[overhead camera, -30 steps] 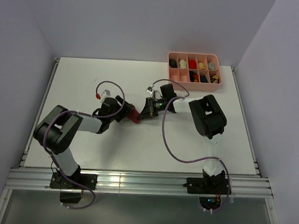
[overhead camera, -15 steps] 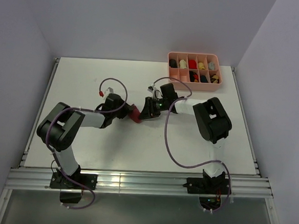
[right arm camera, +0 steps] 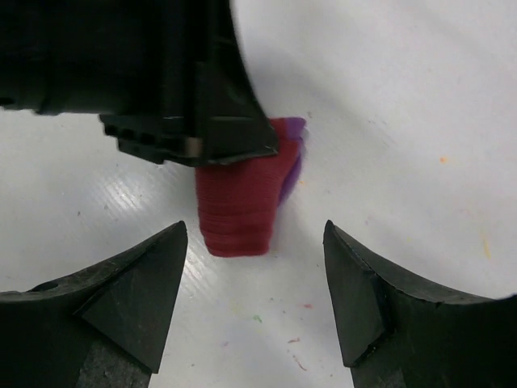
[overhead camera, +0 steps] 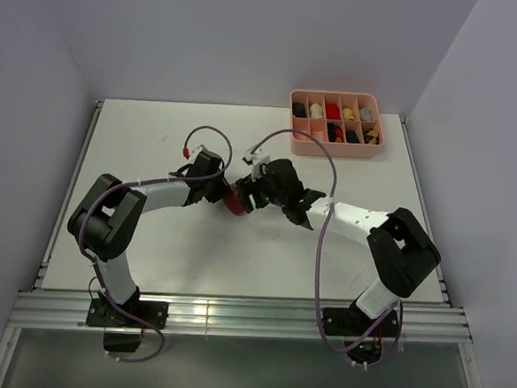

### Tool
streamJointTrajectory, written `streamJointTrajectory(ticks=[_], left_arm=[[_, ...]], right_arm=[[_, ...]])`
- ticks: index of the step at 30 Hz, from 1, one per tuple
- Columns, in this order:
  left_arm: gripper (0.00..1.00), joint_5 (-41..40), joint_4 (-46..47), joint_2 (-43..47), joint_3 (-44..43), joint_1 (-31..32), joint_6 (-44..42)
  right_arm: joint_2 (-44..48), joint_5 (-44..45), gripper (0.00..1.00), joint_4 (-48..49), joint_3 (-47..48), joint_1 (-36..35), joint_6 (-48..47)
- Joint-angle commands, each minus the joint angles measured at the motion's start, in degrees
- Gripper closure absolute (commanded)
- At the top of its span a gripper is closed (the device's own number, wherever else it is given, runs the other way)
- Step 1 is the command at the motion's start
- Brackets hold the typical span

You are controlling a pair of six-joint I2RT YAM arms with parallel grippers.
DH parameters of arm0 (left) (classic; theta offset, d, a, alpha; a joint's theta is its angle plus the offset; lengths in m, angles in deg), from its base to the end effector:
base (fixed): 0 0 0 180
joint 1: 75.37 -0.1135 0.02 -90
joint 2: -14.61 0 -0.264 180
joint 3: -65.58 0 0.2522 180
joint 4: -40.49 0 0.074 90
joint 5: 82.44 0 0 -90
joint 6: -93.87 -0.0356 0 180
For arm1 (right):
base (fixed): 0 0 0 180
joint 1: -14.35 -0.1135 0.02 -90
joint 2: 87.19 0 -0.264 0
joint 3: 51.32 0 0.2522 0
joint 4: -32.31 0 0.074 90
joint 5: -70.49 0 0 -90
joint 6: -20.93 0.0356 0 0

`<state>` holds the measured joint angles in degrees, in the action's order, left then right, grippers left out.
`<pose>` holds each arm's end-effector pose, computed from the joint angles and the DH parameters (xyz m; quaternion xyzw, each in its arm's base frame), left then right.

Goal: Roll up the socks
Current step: Roll the sock at the center of the board, then pick up the sock at the center of the board.

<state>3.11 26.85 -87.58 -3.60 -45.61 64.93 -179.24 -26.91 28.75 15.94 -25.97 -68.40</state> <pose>0.3160 -0.1775 0.1545 -0.2643 0.8903 -0.2375 0.2848 0.2674 0.2329 0.2197 -0.3217 0.7949 0.2309 0.4596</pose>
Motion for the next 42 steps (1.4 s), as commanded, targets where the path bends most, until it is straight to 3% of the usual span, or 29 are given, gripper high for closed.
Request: streamJointTrajectory(ticks=[1,15,35,42], left_arm=[[0.88,-1.3,-13.6,-2.0,-1.8,1.0,-3.6],[0.88,0.8,-20.9,-4.7,-7.7,1.0,-2.9],[0.88,3.8,-23.4,-7.3,-10.5,0.9,-3.4],[0.88,3.9,-23.8,-7.5,-10.6,1.0,-3.6]], right_arm=[[0.1,9.9,0.24,5.9,-1.3,-3.8,-8.5],[-5.5,22.6,0.21,16.0,-3.9,-14.3,-12.5],[-18.5,36.5,0.26,23.7,-2.5,-19.7,-16.1],[-21.6,38.9,0.27,22.3,-0.2,-20.4,-16.2]])
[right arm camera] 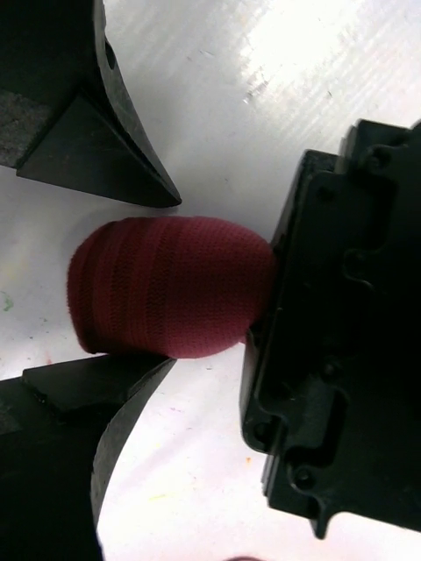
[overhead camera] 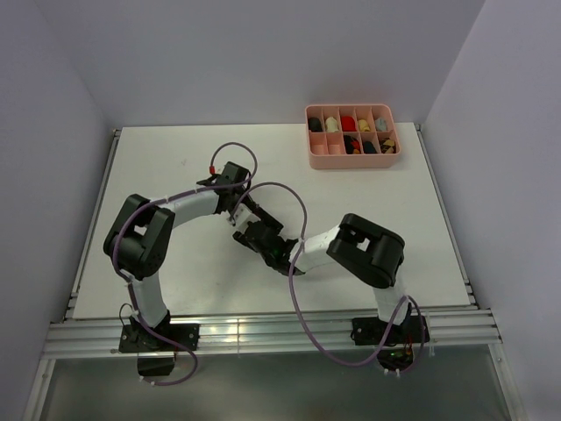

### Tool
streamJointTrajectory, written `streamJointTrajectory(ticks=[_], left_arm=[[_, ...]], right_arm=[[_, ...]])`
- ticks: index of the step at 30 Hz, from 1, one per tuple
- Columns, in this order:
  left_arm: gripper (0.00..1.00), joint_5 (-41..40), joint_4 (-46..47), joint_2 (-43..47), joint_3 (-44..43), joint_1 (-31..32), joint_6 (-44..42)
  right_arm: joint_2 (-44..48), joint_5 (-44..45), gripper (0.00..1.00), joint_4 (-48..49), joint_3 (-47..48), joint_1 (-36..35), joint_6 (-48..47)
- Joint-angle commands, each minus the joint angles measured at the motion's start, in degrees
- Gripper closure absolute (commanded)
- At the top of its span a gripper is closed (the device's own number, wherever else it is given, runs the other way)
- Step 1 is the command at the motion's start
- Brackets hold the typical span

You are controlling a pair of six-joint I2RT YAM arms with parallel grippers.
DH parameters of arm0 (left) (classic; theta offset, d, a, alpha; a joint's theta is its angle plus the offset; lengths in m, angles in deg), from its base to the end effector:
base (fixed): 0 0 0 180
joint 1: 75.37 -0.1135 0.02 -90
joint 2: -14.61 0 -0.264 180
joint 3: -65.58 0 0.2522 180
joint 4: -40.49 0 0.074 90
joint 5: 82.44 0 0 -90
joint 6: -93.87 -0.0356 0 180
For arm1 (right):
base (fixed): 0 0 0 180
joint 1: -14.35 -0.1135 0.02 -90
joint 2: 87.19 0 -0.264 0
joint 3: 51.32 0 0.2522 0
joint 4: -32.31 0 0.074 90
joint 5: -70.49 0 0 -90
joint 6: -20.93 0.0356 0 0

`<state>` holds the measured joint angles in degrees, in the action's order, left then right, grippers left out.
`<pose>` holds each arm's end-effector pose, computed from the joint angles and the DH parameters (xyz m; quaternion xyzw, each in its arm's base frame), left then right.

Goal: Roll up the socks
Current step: Pick up the sock at the center of the board.

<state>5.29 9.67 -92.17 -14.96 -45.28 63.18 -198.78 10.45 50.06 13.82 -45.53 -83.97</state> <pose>0.3312 -0.1903 0.1628 -0.2473 0.9264 -0.1859 0.2148 0.2075 0.3222 0.1258 -0.4000 0.7403 -0.0171 0.5401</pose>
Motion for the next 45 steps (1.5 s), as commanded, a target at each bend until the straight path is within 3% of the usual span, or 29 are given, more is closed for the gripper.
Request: streamJointTrajectory(ticks=[1,3,6,7,9,10,12,18,25,36,41,45], left_arm=[[0.88,1.7,-6.6,-2.9,0.9,0.7,-1.8],[0.88,2.8,-6.7,-3.2,0.8,0.7,-1.9],[0.88,3.6,-6.3,-3.3,0.9,0.7,-2.0],[0.87,3.7,-6.3,-3.3,0.9,0.7,-2.3],[0.87,4.0,-6.4,-3.2,0.7,0.6,-2.4],[0.85,4.1,-6.4,-3.1,0.6,0.4,-2.5],[0.82,4.1,-6.5,-2.4,0.4,0.1,-2.6],[0.62,2.5,-7.6,2.3,-0.7,-3.5,-3.3],[0.29,-0.1,-10.1,8.5,-6.2,-12.1,-5.3],[0.07,-5.6,-10.9,32.8,-2.8,-32.2,-13.1],[0.0,-15.1,-8.4,47.6,5.8,-34.8,-18.0],[0.0,-23.0,-10.4,50.8,7.7,-35.1,-20.4]], right_arm=[[-2.8,2.0,0.28,0.8,2.1,-0.9,-0.6],[-3.4,3.1,0.3,0.4,2.6,-0.9,-0.6],[-4.2,4.0,0.42,0.7,2.3,-0.9,-1.0],[-4.4,4.0,0.59,0.4,2.2,-0.9,-0.8],[-4.4,3.6,0.77,-0.3,2.0,-0.8,-0.7],[-4.2,3.4,0.91,-0.5,1.7,-0.9,-0.7],[-2.9,2.1,0.98,-1.4,0.7,-0.7,-0.1],[2.2,-4.9,1.0,-9.2,-0.9,0.7,3.2],[7.6,-8.9,1.0,-15.0,-1.8,3.1,6.5],[16.7,-9.1,1.0,-23.9,5.5,14.1,7.2],[16.8,-7.8,1.0,-30.0,15.3,22.5,5.9],[14.8,-7.9,1.0,-31.1,21.5,28.9,5.5]])
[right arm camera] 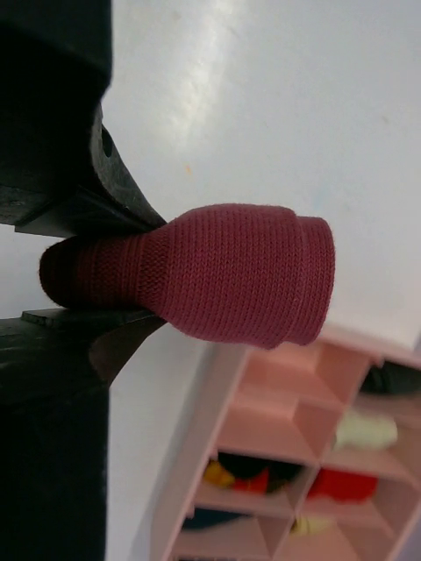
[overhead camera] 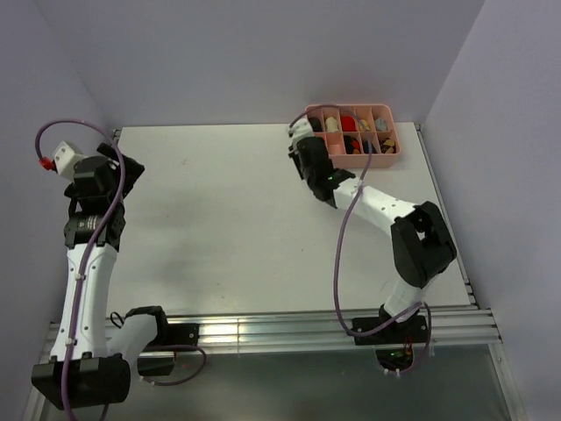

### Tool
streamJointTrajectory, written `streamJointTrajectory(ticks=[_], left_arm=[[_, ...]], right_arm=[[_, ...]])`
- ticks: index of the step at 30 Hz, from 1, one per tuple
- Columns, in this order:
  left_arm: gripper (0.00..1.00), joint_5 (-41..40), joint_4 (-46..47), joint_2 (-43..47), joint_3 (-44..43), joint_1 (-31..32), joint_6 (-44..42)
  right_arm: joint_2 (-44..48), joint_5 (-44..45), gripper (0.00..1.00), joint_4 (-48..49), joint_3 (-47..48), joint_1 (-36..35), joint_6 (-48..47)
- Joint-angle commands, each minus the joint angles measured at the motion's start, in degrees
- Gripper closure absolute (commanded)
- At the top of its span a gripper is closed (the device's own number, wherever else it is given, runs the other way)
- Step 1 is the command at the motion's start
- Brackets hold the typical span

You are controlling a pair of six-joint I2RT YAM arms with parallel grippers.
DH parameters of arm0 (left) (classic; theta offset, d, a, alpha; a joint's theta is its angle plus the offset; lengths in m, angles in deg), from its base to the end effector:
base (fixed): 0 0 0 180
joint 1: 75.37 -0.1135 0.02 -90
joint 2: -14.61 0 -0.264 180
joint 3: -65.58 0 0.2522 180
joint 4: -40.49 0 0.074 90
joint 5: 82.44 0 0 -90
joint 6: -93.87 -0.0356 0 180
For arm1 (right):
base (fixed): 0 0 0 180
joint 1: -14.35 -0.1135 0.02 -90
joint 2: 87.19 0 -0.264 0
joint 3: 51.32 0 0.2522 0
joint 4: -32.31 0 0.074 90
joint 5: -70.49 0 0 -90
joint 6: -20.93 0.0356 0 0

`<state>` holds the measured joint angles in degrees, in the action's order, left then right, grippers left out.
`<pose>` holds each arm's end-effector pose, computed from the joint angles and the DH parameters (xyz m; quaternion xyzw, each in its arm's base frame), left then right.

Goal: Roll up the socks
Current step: Pick up the sock at the center of the board, then place the sock in the storage box.

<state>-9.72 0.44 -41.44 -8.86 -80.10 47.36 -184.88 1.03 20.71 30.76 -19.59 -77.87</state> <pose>0.2107 0.0280 0.3722 -0.4112 0.7122 -0.0670 0.5651 0.3336 0.2094 0.2582 -0.2196 0.8160 -0.0370 0.5334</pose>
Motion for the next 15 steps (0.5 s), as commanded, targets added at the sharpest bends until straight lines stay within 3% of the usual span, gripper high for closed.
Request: streamJointTrajectory(ticks=[1,10,15], left_arm=[[0.0,-8.6,-1.2,0.3,2.5,-0.3,-4.8],[0.01,-9.4,-0.3,1.1,6.0,-0.3,-7.4],[0.01,-10.8,0.3,0.0,6.7,-0.3,-7.4]], right_arm=[[-0.7,1.2,1.0,-1.7,7.5,5.4,-0.6],[-13.2,0.9,1.0,-7.6,24.0,13.6,-2.3],[-17.6,-0.8,1.0,-9.1,27.2,17.2,-3.0]])
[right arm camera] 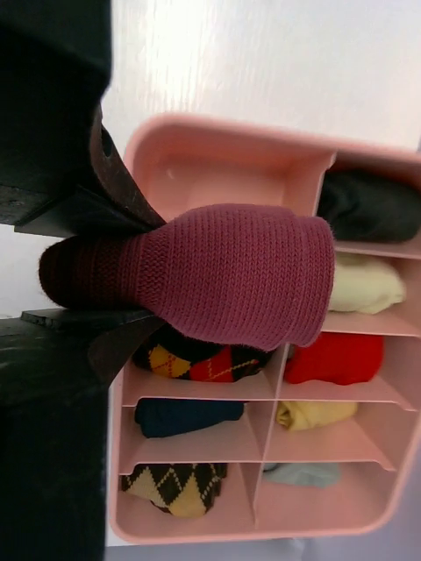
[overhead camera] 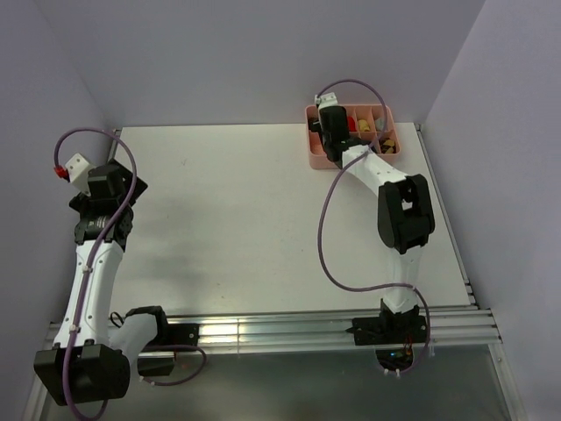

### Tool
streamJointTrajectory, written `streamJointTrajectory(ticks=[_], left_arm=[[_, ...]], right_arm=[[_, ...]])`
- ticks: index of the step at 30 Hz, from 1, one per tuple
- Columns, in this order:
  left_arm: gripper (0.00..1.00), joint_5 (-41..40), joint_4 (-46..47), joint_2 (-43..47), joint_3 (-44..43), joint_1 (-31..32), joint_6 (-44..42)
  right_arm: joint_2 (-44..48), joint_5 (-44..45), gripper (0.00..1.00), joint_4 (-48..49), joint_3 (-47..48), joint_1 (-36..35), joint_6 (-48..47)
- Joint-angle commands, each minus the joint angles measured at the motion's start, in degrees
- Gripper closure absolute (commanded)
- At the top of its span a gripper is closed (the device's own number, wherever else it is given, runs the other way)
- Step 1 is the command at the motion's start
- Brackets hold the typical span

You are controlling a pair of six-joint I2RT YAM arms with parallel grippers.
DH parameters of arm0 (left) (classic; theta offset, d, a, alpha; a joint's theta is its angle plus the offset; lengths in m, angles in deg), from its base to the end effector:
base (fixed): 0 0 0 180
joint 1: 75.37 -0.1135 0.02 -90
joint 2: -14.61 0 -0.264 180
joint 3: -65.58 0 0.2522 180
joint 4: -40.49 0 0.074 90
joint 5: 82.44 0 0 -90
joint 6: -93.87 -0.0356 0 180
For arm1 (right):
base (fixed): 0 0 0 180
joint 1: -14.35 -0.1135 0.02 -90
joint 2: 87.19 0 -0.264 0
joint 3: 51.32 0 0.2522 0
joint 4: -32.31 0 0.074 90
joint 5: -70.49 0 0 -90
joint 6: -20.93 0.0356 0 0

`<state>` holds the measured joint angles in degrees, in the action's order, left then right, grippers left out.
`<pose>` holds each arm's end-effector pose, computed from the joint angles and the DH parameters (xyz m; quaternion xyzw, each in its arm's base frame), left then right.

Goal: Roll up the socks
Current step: Place the sock in the storage box.

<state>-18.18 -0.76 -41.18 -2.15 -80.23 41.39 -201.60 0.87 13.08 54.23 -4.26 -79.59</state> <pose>0.2087 0.0333 0.3321 -0.4090 0.7438 0.0460 0.5267 0.4522 0.1392 0.2645 -0.1242 0.8398 -0.1156 0.5157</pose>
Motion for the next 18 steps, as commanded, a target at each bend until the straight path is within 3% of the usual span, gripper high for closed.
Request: streamJointTrajectory(ticks=[1,18], left_arm=[[0.0,-2.3,1.5,-0.6,-0.3,-0.1,-1.4],[0.01,-1.4,1.6,-2.2,0.5,-0.1,-1.5]], right_arm=[[-1.5,-0.9,1.0,-1.6,4.4,2.3,-1.7],[-15.0,-11.8,1.0,-11.4,18.2,5.8,3.1]])
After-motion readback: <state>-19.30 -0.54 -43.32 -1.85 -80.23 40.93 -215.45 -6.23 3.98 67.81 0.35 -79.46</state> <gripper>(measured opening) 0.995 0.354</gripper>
